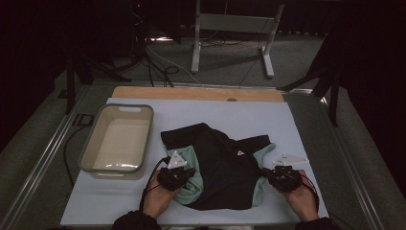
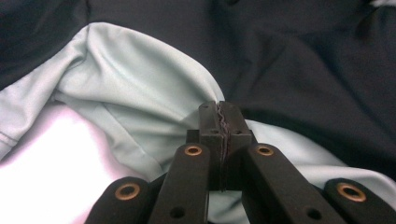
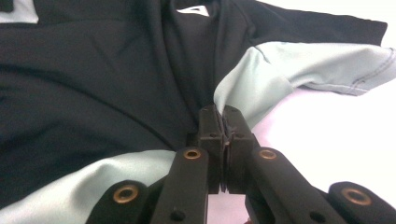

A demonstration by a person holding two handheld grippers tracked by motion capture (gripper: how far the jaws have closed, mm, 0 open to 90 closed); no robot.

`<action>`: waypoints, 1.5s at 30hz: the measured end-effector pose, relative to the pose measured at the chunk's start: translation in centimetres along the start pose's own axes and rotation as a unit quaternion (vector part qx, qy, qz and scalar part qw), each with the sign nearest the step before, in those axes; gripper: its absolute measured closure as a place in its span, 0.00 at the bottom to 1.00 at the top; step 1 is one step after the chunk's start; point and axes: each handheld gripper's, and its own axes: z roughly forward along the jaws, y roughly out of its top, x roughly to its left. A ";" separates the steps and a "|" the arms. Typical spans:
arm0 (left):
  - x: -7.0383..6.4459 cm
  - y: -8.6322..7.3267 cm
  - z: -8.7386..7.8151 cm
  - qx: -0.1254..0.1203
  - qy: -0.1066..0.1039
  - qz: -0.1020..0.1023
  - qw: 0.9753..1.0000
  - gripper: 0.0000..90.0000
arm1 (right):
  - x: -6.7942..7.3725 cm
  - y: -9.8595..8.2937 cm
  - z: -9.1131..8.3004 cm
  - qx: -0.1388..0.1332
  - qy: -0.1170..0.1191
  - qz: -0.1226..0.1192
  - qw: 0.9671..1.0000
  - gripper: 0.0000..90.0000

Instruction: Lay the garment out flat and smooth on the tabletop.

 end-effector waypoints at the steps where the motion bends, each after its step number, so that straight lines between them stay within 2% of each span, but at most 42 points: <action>1: -0.2 -0.1 -0.2 -0.002 -0.003 0.001 1.000 1.00 | 0.2 -0.2 -0.3 0.000 0.002 -0.003 1.000 0.98; 7: -1.0 -0.5 -1.3 -0.015 -0.030 -0.003 0.999 1.00 | 0.6 -0.8 -1.0 0.001 0.006 -0.008 1.000 0.98; 15: -1.8 -0.8 -2.7 -0.023 -0.043 0.005 0.999 1.00 | 1.1 -1.6 -1.9 0.004 0.019 -0.012 1.000 0.98; 16: -1.8 -0.9 -2.8 -0.024 -0.040 0.006 0.999 1.00 | 1.1 -1.5 -2.0 0.001 0.018 -0.013 1.000 0.95; 17: -1.5 -0.9 -2.8 -0.027 -0.039 -0.001 0.999 1.00 | 0.9 -1.2 -2.2 -0.014 0.009 -0.011 1.000 0.79; 20: -1.3 -1.0 -2.8 -0.028 -0.041 -0.005 0.999 1.00 | 0.3 -0.3 -2.3 -0.028 -0.004 -0.001 1.000 0.63; 21: -1.3 -1.0 -2.7 -0.028 -0.041 -0.005 0.999 1.00 | 0.3 -0.3 -2.3 -0.028 -0.004 -0.001 1.000 0.63; 24: -1.4 -1.0 -2.7 -0.030 -0.041 -0.003 0.999 1.00 | -0.9 0.8 -2.2 -0.036 -0.018 0.011 0.999 0.56; 27: -1.4 -0.9 -2.7 -0.032 -0.041 -0.005 0.999 1.00 | -2.2 1.9 -1.8 -0.039 -0.039 0.026 0.998 0.53; 34: -1.3 -0.9 -2.8 -0.036 -0.042 -0.007 0.998 1.00 | -4.9 3.4 -1.0 -0.054 -0.073 0.072 0.993 0.48; 36: -1.3 -0.9 -2.8 -0.037 -0.042 -0.008 0.998 1.00 | -5.9 3.8 -0.2 -0.045 -0.094 0.081 0.991 0.48; 40: -1.3 -0.9 -2.9 -0.039 -0.042 -0.009 0.998 1.00 | -6.9 3.7 0.7 -0.033 -0.101 0.101 0.989 0.50; 43: -1.3 -0.9 -2.8 -0.039 -0.042 -0.010 0.998 1.00 | -7.5 3.2 2.0 -0.011 -0.108 0.108 0.988 0.53; 45: -1.4 -0.9 -2.8 -0.038 -0.042 -0.010 0.998 1.00 | -7.6 3.0 2.2 -0.008 -0.106 0.112 0.988 0.54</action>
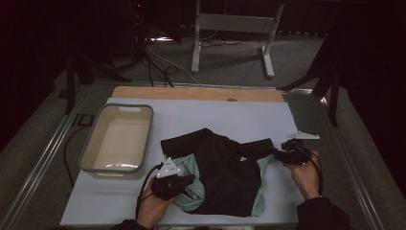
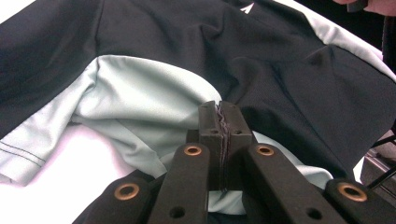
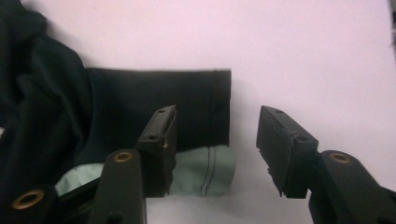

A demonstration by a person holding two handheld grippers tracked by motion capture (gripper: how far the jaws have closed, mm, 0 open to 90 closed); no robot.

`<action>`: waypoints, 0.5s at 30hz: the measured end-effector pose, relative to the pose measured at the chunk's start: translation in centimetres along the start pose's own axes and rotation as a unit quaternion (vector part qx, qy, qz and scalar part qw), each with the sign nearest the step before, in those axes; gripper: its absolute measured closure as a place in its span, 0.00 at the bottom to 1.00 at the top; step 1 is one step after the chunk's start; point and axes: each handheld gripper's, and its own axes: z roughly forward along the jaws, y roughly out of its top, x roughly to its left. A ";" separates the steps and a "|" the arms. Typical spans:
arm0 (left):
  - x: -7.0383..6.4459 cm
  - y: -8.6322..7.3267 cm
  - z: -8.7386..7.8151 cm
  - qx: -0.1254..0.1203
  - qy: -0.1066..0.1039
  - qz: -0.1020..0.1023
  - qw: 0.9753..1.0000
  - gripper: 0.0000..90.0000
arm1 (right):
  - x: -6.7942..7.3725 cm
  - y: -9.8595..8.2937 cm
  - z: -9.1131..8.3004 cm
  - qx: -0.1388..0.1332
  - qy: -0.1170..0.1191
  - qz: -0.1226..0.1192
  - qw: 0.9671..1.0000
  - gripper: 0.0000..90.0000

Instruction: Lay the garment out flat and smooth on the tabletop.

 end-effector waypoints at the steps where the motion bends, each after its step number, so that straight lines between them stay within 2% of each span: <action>1: 0.0 0.0 0.0 0.000 0.000 0.000 1.000 1.00 | -0.1 -0.2 0.2 0.004 0.001 0.002 1.000 0.54; 6: -0.1 0.0 0.0 0.000 0.000 0.000 1.000 1.00 | -0.4 -1.2 0.9 0.028 0.017 0.011 0.999 0.61; 8: -0.1 0.0 0.0 0.001 -0.001 0.000 1.000 1.00 | -0.4 -1.6 1.0 0.041 0.023 0.008 0.999 0.71; 11: -0.1 0.0 0.0 0.002 -0.001 0.001 1.000 1.00 | -0.2 -2.1 0.8 0.044 0.026 -0.002 0.999 0.90; 15: -0.2 0.0 0.1 0.002 -0.003 0.003 1.000 1.00 | 0.3 -2.6 -0.2 0.034 0.027 -0.016 0.999 0.95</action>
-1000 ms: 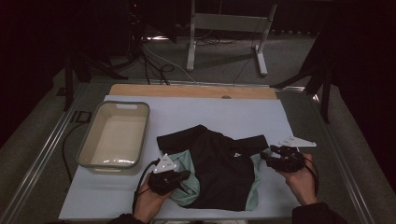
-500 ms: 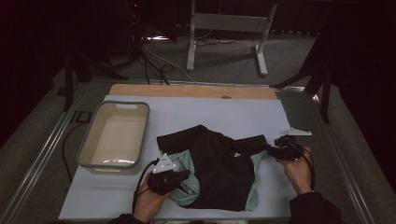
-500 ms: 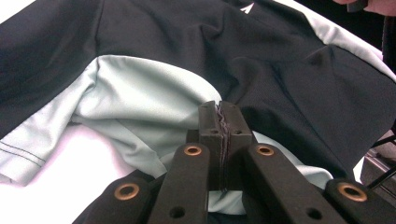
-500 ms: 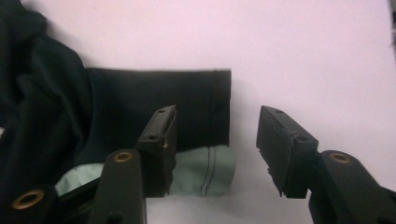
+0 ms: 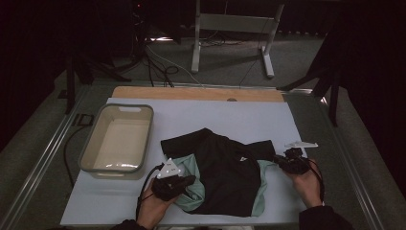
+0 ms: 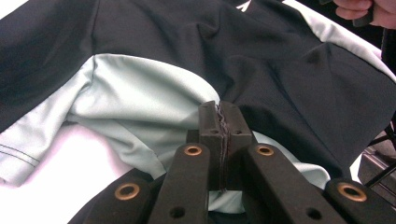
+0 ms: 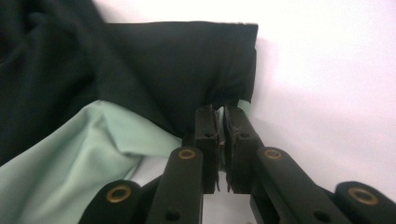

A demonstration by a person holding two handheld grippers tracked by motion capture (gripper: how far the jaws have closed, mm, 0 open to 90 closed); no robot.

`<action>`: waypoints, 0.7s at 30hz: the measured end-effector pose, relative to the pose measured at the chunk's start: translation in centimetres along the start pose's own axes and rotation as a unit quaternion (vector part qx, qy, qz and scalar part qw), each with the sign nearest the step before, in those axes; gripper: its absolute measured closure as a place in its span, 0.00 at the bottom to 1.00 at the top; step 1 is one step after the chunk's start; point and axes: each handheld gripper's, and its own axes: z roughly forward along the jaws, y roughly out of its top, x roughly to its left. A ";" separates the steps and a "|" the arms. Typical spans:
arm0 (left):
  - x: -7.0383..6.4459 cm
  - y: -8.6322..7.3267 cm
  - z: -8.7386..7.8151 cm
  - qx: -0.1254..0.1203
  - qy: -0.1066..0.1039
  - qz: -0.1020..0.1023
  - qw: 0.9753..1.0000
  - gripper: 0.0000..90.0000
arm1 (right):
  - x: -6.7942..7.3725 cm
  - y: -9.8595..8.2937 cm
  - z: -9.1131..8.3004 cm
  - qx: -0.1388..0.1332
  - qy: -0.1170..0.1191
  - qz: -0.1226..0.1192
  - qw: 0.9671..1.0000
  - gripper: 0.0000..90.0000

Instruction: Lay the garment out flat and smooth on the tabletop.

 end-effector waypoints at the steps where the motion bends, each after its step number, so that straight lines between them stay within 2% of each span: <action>1: 0.0 0.0 0.0 0.000 0.000 0.000 1.000 1.00 | 0.1 -0.1 -0.2 -0.003 -0.001 -0.002 1.000 0.95; 5: -0.3 0.0 -0.3 0.001 -0.004 0.008 1.000 1.00 | 0.3 -0.8 -1.7 -0.023 -0.008 -0.005 1.000 0.95; 10: -0.7 -0.2 -0.8 0.000 -0.011 0.005 1.000 1.00 | -0.3 -2.4 -3.9 -0.041 -0.029 0.002 0.999 0.96; 14: -1.3 -0.5 -1.5 0.014 -0.012 0.006 1.000 1.00 | -0.7 -3.1 -4.5 -0.037 -0.031 0.004 0.999 0.95; 15: -1.4 -0.5 -1.7 0.014 -0.013 0.007 1.000 1.00 | -0.8 -3.5 -4.7 -0.027 -0.019 0.004 0.999 0.94; 16: -1.6 -0.5 -1.9 0.011 -0.014 0.010 1.000 1.00 | -0.8 -3.5 -4.7 -0.027 -0.019 0.004 0.999 0.94; 17: -1.6 -0.4 -2.0 0.007 -0.013 0.013 1.000 0.97 | -0.9 -3.7 -4.8 -0.026 -0.013 0.004 1.000 0.86; 18: -1.5 -0.3 -2.1 0.000 -0.014 0.011 1.000 0.97 | -0.9 -3.7 -4.8 -0.026 -0.013 0.004 1.000 0.86; 19: -1.4 -0.1 -2.1 -0.006 -0.008 0.010 1.000 0.82 | -1.0 -3.4 -5.1 -0.041 -0.017 0.014 0.999 0.70; 20: -1.3 0.0 -2.0 -0.009 -0.002 0.011 1.000 0.82 | -1.0 -3.4 -5.1 -0.041 -0.017 0.014 0.999 0.70; 21: -1.2 0.2 -1.9 -0.010 0.005 0.013 1.000 0.78 | -1.2 -3.1 -5.2 -0.049 -0.018 0.021 0.998 0.63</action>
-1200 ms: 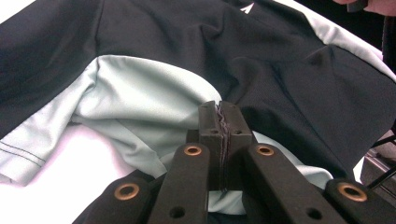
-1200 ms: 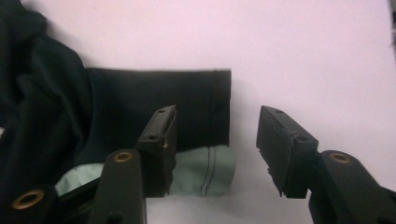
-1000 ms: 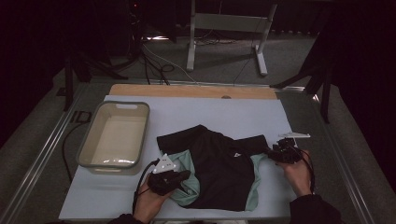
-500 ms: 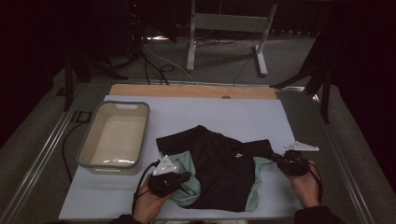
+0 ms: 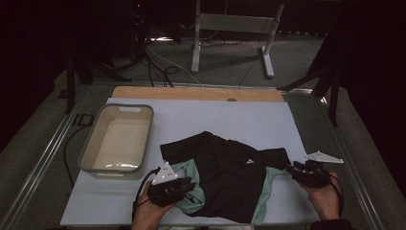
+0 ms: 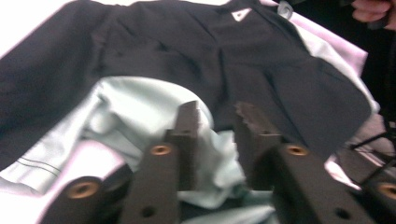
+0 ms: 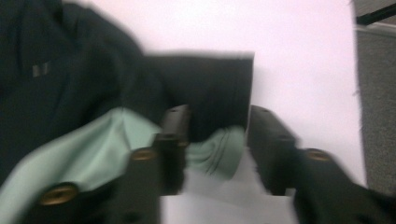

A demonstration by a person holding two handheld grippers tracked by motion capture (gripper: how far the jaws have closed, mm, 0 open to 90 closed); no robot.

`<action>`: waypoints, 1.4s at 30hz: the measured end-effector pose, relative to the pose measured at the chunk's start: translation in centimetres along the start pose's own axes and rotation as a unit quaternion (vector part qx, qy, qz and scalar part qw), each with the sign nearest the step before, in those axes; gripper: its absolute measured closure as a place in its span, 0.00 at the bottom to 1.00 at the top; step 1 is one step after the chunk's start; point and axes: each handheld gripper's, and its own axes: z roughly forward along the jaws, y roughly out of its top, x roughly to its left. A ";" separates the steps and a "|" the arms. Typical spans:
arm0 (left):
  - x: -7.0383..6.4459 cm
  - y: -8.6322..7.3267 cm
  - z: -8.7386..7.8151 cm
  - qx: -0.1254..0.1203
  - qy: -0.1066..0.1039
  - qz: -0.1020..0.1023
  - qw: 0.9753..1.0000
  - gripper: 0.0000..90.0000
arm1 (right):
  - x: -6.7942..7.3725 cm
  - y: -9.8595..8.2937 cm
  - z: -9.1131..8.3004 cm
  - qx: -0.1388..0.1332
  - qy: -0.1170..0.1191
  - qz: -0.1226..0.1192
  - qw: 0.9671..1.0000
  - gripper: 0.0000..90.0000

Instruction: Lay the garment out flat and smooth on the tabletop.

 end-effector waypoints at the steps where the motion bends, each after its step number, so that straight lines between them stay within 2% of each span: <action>1: 0.1 0.3 0.2 -0.001 0.011 0.002 1.000 0.74 | -0.1 0.4 -0.1 -0.007 -0.003 0.007 1.000 0.58; 3: 0.2 0.6 0.5 -0.004 0.022 0.007 1.000 0.66 | -0.2 1.2 -0.1 -0.018 -0.004 0.014 1.000 0.51; 6: 0.5 1.1 1.1 -0.007 0.039 0.010 0.999 0.57 | -0.1 2.4 0.2 -0.028 -0.010 0.010 1.000 0.42; 11: 1.1 1.6 2.9 0.010 0.069 0.011 0.998 0.47 | 0.5 3.7 1.1 -0.040 -0.001 0.009 0.999 0.31; 14: 1.3 1.7 3.9 0.015 0.078 0.005 0.997 0.42 | 0.5 4.1 2.0 -0.039 -0.008 0.006 0.999 0.30; 16: 1.4 1.7 4.5 0.018 0.082 0.005 0.996 0.38 | 0.1 4.3 3.0 -0.032 -0.010 0.015 0.999 0.30; 20: 1.4 1.6 5.4 0.036 0.085 0.010 0.996 0.37 | -0.4 4.3 4.1 -0.014 -0.017 0.023 0.999 0.31; 22: 1.5 1.4 5.7 0.044 0.082 0.011 0.996 0.42 | -0.6 4.2 5.0 0.002 -0.025 0.024 0.999 0.35; 24: 1.7 1.2 5.9 0.053 0.070 0.010 0.996 0.54 | -0.8 4.3 5.6 0.016 -0.030 0.025 0.999 0.40; 26: 1.8 1.1 5.8 0.055 0.067 0.010 0.996 0.63 | -1.1 4.3 6.4 0.029 -0.033 0.028 0.999 0.45; 28: 1.9 1.1 5.6 0.058 0.057 0.009 0.997 0.80 | -1.2 4.3 7.0 0.040 -0.030 0.035 0.998 0.50; 29: 2.0 1.1 5.5 0.060 0.051 0.006 0.997 0.96 | -1.2 4.3 7.6 0.055 -0.025 0.042 0.997 0.57; 30: 2.0 1.1 5.5 0.062 0.049 0.005 0.997 0.96 | -1.2 4.3 7.6 0.055 -0.025 0.042 0.997 0.57; 31: 2.0 1.0 5.5 0.063 0.047 0.007 0.997 0.97 | -1.2 4.2 7.8 0.061 -0.024 0.041 0.997 0.61; 32: 2.0 1.0 5.5 0.064 0.045 0.009 0.997 0.98 | -1.1 4.2 8.0 0.067 -0.022 0.041 0.997 0.71; 33: 2.0 1.0 5.4 0.063 0.042 0.006 0.997 0.98 | -0.9 4.1 8.1 0.072 -0.011 0.041 0.997 0.87; 34: 2.1 1.0 5.3 0.062 0.037 0.002 0.997 0.98 | -0.9 4.1 8.1 0.072 -0.011 0.041 0.997 0.87; 35: 2.2 0.9 5.1 0.059 0.032 -0.003 0.998 0.98 | -0.8 4.1 8.0 0.067 -0.010 0.043 0.997 0.93; 39: 1.8 0.8 4.3 0.061 0.025 0.001 0.998 0.98 | -0.8 4.4 6.8 0.036 -0.011 0.041 0.998 0.97; 40: 1.7 0.8 4.1 0.059 0.021 -0.001 0.998 0.98 | -1.1 4.9 4.7 0.000 -0.034 0.036 0.999 0.97; 41: 1.6 0.7 3.9 0.059 0.018 -0.002 0.998 0.98 | -1.1 4.9 4.7 0.000 -0.034 0.036 0.999 0.97; 42: 1.5 0.7 3.7 0.058 0.015 -0.003 0.998 0.98 | -1.3 5.0 4.1 -0.012 -0.041 0.036 0.998 0.97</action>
